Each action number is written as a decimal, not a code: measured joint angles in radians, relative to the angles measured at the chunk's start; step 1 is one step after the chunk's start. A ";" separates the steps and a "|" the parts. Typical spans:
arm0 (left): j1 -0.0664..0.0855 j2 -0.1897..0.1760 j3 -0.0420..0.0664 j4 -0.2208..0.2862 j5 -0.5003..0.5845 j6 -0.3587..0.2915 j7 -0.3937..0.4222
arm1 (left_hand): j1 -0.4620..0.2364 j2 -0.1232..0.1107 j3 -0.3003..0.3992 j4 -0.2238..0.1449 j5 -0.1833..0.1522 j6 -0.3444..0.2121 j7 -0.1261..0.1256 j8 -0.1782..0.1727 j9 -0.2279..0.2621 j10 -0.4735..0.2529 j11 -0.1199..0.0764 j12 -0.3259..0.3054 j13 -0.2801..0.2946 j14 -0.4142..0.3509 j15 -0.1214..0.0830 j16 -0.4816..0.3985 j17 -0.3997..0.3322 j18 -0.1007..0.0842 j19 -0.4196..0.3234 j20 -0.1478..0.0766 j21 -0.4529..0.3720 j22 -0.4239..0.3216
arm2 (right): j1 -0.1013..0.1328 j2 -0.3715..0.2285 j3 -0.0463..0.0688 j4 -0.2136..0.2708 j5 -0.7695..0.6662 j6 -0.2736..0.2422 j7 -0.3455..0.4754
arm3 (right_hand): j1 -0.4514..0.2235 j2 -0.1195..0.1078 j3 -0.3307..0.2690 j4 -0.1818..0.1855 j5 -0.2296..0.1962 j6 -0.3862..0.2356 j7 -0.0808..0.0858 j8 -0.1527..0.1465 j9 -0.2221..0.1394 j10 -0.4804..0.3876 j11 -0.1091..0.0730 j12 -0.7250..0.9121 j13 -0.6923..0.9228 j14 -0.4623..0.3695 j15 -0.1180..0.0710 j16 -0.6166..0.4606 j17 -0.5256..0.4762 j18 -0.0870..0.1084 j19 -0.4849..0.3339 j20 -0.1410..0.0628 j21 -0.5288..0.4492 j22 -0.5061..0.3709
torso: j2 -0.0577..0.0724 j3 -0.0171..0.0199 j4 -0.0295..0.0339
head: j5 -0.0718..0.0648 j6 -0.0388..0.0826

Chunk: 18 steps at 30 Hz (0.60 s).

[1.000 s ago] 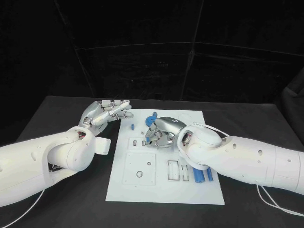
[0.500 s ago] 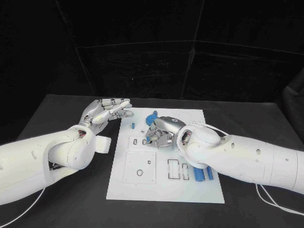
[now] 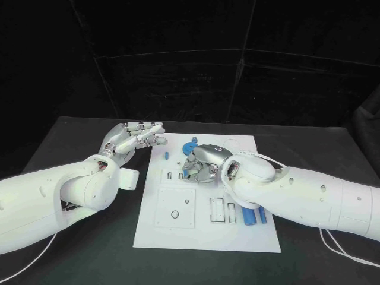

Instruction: Assemble the parts on the task board

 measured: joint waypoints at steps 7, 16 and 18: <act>0.000 -0.001 0.000 -0.001 0.000 0.001 -0.001 | 0.000 0.000 0.000 0.000 0.000 0.000 0.000 0.000 0.000 0.000 0.000 0.000 0.000 0.000 0.000 0.000 0.000 0.000 0.000 0.000 0.000 0.000 | 0.000 -0.001 0.000 0.004 -0.019 0.015 -0.011 | -0.009 -0.009 0.000 0.000 0.000 -0.005 0.005 -0.001 0.000 -0.003 0.003 -0.009 -0.006 0.000 0.000 0.000 0.000 0.000 0.000 0.000 0.000 0.000 | 0.000 0.0000 0.0002 | 0.001 -0.004; 0.000 -0.003 0.000 -0.005 0.000 0.003 -0.001 | 0.000 0.000 0.000 0.000 0.000 0.000 0.000 0.000 0.000 0.000 0.000 0.000 0.000 0.000 0.000 0.000 0.000 0.000 0.000 0.000 0.000 -0.001 | -0.001 0.000 0.000 0.006 -0.038 0.026 -0.029 | -0.033 -0.033 -0.001 0.007 -0.004 -0.022 0.015 -0.015 -0.004 -0.027 0.012 -0.055 -0.040 0.000 0.000 -0.004 0.001 0.000 0.000 0.000 0.000 0.000 | 0.000 0.0001 0.0001 | -0.004 -0.007; 0.000 -0.003 0.000 -0.005 0.000 0.003 -0.001 | 0.000 0.000 0.000 0.000 0.000 0.000 0.000 0.000 0.000 0.000 0.000 0.000 0.000 0.000 0.000 0.000 0.000 0.000 0.000 0.000 0.000 -0.001 | -0.001 0.000 0.000 0.006 -0.040 0.026 -0.033 | -0.042 -0.042 -0.004 0.010 -0.004 -0.024 0.016 -0.018 -0.004 -0.031 0.009 -0.065 -0.048 0.000 0.000 -0.004 0.001 0.000 0.000 0.000 0.000 0.000 | 0.000 0.0001 0.0001 | -0.004 -0.007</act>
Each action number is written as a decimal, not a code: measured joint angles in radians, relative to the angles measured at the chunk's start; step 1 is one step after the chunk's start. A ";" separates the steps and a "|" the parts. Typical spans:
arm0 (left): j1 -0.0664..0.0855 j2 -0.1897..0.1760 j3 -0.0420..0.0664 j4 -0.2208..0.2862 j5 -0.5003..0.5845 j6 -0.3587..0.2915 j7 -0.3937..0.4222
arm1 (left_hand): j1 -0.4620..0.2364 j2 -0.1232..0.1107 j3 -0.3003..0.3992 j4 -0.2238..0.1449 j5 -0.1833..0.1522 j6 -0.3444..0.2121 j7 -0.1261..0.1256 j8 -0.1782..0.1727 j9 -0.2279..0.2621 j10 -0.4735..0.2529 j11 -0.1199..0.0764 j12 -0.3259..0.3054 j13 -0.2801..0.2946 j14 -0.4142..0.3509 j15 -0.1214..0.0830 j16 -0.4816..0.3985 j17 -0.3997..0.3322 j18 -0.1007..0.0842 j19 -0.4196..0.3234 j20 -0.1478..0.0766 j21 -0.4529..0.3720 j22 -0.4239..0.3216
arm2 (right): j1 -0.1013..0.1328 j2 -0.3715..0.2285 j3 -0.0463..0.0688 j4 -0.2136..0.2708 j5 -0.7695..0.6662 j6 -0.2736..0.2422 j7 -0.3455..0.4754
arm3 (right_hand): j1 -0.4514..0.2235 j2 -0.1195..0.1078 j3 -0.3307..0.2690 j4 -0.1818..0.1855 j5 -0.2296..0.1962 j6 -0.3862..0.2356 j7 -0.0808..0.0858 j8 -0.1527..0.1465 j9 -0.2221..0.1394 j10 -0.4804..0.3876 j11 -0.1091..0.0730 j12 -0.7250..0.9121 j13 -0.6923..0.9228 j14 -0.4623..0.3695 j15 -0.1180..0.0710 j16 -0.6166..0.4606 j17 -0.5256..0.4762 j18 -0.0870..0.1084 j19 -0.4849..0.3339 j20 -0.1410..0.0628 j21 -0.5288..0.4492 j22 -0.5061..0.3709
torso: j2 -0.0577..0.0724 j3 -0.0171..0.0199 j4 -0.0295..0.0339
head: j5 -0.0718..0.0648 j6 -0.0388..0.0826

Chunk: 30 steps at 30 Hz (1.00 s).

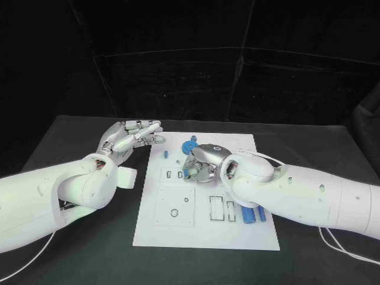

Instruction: Assemble the parts on the task board

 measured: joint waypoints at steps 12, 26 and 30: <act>0.000 -0.002 0.000 0.001 0.000 0.000 -0.001 | 0.000 0.000 0.000 0.000 0.000 0.000 0.000 0.000 0.000 0.000 0.000 0.000 0.000 0.000 0.000 -0.004 0.001 0.000 0.000 0.000 0.000 0.000 | 0.000 0.003 -0.001 0.004 -0.009 -0.002 -0.017 | -0.057 -0.033 -0.048 0.044 -0.020 -0.041 0.006 -0.005 0.001 -0.014 0.007 -0.021 -0.025 0.003 0.004 -0.005 0.000 0.000 -0.004 0.004 -0.008 0.000 | 0.000 0.0000 -0.0004 | -0.001 0.000; 0.001 -0.005 0.000 -0.006 -0.029 0.003 -0.027 | -0.036 0.003 -0.015 -0.005 0.000 0.054 -0.032 0.008 0.004 0.110 -0.041 0.030 0.017 0.177 -0.059 0.082 0.071 0.000 0.129 -0.049 0.067 0.028 | -0.007 -0.068 -0.004 0.086 0.006 -0.152 0.025 | -0.058 -0.022 -0.250 0.141 -0.041 -0.120 0.029 -0.005 0.001 -0.034 0.027 -0.023 -0.032 0.002 0.024 -0.019 0.000 0.000 -0.020 0.020 -0.019 0.000 | 0.000 0.0016 -0.0017 | -0.001 0.002; 0.011 -0.008 0.000 -0.015 -0.092 0.008 -0.085 | -0.090 -0.005 -0.046 0.024 -0.005 0.111 -0.071 0.028 0.012 0.214 -0.089 0.065 0.041 0.333 -0.114 0.210 0.169 0.000 0.258 -0.103 0.158 0.072 | 0.000 -0.143 -0.003 0.145 0.057 -0.185 0.109 | -0.039 -0.003 -0.266 0.151 -0.060 -0.123 0.027 -0.005 0.001 -0.041 0.034 -0.029 -0.041 0.002 0.024 -0.035 0.000 0.000 -0.036 0.026 -0.034 0.000 | -0.003 0.0017 -0.0030 | 0.000 0.007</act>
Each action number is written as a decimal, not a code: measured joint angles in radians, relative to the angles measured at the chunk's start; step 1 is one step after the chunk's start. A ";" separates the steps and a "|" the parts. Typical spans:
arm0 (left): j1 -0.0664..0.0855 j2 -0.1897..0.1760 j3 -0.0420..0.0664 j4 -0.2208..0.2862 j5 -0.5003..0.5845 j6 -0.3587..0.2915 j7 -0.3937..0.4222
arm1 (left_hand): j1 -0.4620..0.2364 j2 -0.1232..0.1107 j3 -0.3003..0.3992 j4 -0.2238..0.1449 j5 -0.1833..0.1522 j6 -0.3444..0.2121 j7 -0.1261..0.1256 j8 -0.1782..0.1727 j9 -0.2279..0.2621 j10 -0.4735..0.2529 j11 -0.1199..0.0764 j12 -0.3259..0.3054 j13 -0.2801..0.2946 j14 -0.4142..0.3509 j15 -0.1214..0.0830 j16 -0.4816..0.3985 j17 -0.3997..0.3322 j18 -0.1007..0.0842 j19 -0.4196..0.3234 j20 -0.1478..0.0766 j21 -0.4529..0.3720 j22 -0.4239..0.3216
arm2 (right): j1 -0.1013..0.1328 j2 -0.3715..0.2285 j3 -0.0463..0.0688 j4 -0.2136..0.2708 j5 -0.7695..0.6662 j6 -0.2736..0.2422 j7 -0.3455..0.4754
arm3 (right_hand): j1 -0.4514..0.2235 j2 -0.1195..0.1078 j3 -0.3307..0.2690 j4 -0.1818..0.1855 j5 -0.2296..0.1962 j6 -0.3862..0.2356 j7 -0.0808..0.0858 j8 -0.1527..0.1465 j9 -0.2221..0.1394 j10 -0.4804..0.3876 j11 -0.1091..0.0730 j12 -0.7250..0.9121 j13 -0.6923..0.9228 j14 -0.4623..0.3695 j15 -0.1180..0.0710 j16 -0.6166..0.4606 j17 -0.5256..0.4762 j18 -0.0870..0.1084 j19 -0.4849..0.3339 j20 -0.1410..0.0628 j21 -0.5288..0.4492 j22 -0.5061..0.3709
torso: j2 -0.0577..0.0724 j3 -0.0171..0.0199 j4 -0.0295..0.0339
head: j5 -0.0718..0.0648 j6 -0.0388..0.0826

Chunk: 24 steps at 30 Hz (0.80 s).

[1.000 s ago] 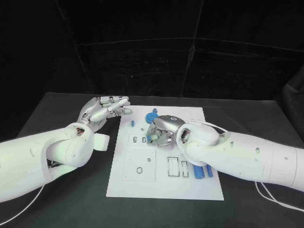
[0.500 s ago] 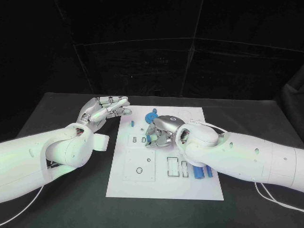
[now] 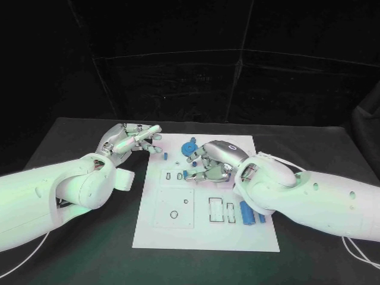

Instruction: Assemble the parts on the task board

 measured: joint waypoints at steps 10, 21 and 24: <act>0.078 0.038 0.000 -0.037 -0.339 0.129 -0.411 | -0.138 0.027 -0.123 0.152 -0.003 0.067 -0.068 0.096 0.069 0.122 -0.078 0.306 0.266 0.023 -0.071 0.973 0.892 0.000 0.136 -0.085 0.361 0.290 | 0.113 -0.194 0.004 0.056 0.319 -0.001 0.188 | 0.065 0.036 -0.016 -0.024 0.070 0.000 0.000 0.005 0.003 -0.019 -0.009 -0.023 -0.025 0.000 0.000 -0.034 -0.006 0.000 -0.035 -0.003 -0.029 0.001 | -0.024 0.0058 -0.0096 | 0.012 -0.010; 0.162 0.200 -0.041 -0.157 -0.694 0.343 -0.825 | -0.124 0.043 -0.221 0.235 -0.012 0.002 -0.086 0.259 0.182 0.001 -0.087 0.711 0.647 0.019 -0.078 1.216 0.925 -0.095 0.275 -0.093 0.920 1.020 | 0.142 -0.250 0.003 0.018 0.490 0.010 0.220 | 0.074 0.046 -0.028 -0.036 0.101 0.004 -0.004 0.009 0.002 -0.019 -0.009 -0.027 -0.030 0.000 0.000 -0.045 -0.023 0.000 -0.045 -0.007 -0.039 0.001 | -0.055 0.0163 -0.0176 | 0.032 -0.026; 0.178 0.245 -0.067 -0.190 -0.746 0.386 -0.893 | -0.120 0.047 -0.231 0.245 -0.012 -0.001 -0.090 0.294 0.207 0.040 -0.096 0.816 0.757 0.020 -0.082 1.216 0.925 -0.101 0.276 -0.094 0.970 1.100 | 0.144 -0.249 0.003 0.007 0.505 0.014 0.220 | 0.074 0.046 -0.034 -0.036 0.107 0.004 -0.004 0.009 0.002 -0.020 -0.009 -0.034 -0.036 0.000 0.000 -0.054 -0.032 0.000 -0.049 -0.010 -0.044 0.000 | -0.061 0.0188 -0.0196 | 0.036 -0.030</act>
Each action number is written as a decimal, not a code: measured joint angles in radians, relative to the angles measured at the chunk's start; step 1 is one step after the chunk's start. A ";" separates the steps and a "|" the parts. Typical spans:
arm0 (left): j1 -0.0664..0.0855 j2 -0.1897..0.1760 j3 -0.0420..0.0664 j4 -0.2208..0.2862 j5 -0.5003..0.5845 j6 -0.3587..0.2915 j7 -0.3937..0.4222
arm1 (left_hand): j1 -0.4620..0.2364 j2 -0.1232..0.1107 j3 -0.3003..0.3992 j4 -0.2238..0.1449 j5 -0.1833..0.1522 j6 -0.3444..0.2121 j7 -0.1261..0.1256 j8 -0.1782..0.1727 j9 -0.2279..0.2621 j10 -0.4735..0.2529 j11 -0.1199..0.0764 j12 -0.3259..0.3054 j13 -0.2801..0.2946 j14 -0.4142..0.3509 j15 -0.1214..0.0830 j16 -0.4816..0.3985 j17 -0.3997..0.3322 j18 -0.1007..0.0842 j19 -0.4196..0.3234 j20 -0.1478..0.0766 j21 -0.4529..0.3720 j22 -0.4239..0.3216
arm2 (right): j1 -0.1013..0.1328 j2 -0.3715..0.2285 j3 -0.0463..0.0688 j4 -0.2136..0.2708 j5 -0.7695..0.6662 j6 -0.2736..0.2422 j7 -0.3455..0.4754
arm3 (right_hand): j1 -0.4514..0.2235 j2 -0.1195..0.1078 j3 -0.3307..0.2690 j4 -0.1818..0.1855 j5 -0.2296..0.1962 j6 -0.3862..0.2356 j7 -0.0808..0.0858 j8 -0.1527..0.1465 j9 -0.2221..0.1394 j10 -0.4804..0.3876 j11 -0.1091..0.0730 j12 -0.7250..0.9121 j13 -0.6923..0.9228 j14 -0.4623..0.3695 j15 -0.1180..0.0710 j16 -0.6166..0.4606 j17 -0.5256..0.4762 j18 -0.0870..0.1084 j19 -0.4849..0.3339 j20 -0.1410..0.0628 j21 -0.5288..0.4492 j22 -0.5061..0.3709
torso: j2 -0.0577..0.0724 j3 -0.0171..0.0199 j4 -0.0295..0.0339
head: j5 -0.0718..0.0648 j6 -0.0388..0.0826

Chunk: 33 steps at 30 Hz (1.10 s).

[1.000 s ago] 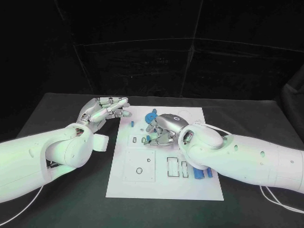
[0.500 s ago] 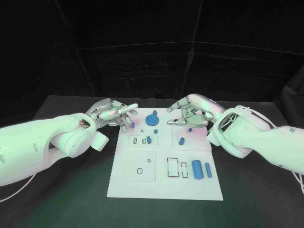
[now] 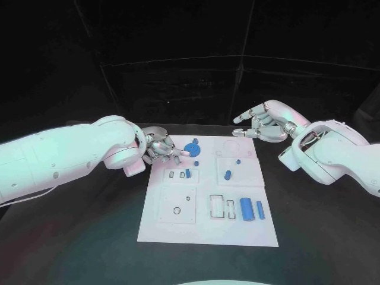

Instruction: Assemble the parts on the task board

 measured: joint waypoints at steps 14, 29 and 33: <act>0.029 0.137 -0.052 -0.113 -0.079 0.090 -0.140 | -0.020 0.017 -0.050 0.010 0.000 -0.039 -0.018 0.099 0.094 0.015 -0.008 0.123 0.131 0.002 -0.008 0.000 0.000 -0.015 0.006 -0.006 0.047 0.042 | 0.001 0.021 0.000 -0.025 0.014 0.022 -0.026 | 0.005 0.005 -0.011 0.000 0.018 0.000 0.000 0.003 0.000 -0.012 -0.001 -0.020 -0.018 0.000 0.000 -0.021 -0.026 0.016 -0.019 0.001 -0.016 -0.027 | -0.005 0.0033 -0.0038 | 0.017 -0.005; 0.030 0.180 -0.054 -0.157 -0.084 0.135 -0.164 | -0.021 0.016 -0.059 0.001 0.000 -0.053 -0.018 0.121 0.115 0.015 -0.008 0.134 0.144 0.002 -0.008 0.000 0.000 -0.015 0.005 -0.006 0.054 0.042 | 0.001 0.034 0.000 -0.035 0.014 0.035 -0.047 | 0.005 0.005 -0.016 0.000 0.018 0.004 -0.004 0.003 0.000 -0.012 -0.001 -0.024 -0.022 0.000 0.000 -0.023 -0.032 0.016 -0.022 -0.002 -0.021 -0.034 | -0.003 0.0024 -0.0044 | 0.013 -0.017; 0.030 0.192 -0.054 -0.167 -0.084 0.149 -0.165 | -0.021 0.016 -0.059 0.001 0.000 -0.053 -0.018 0.121 0.116 0.015 -0.008 0.138 0.144 0.002 -0.008 0.000 0.000 -0.015 0.005 -0.006 0.054 0.042 | 0.001 0.037 0.000 -0.037 0.014 0.036 -0.050 | 0.005 0.005 -0.019 0.002 0.018 0.004 -0.004 0.003 0.000 -0.012 -0.001 -0.024 -0.023 0.000 0.000 -0.027 -0.034 0.016 -0.026 0.001 -0.021 -0.036 | -0.002 0.0024 -0.0044 | 0.012 -0.021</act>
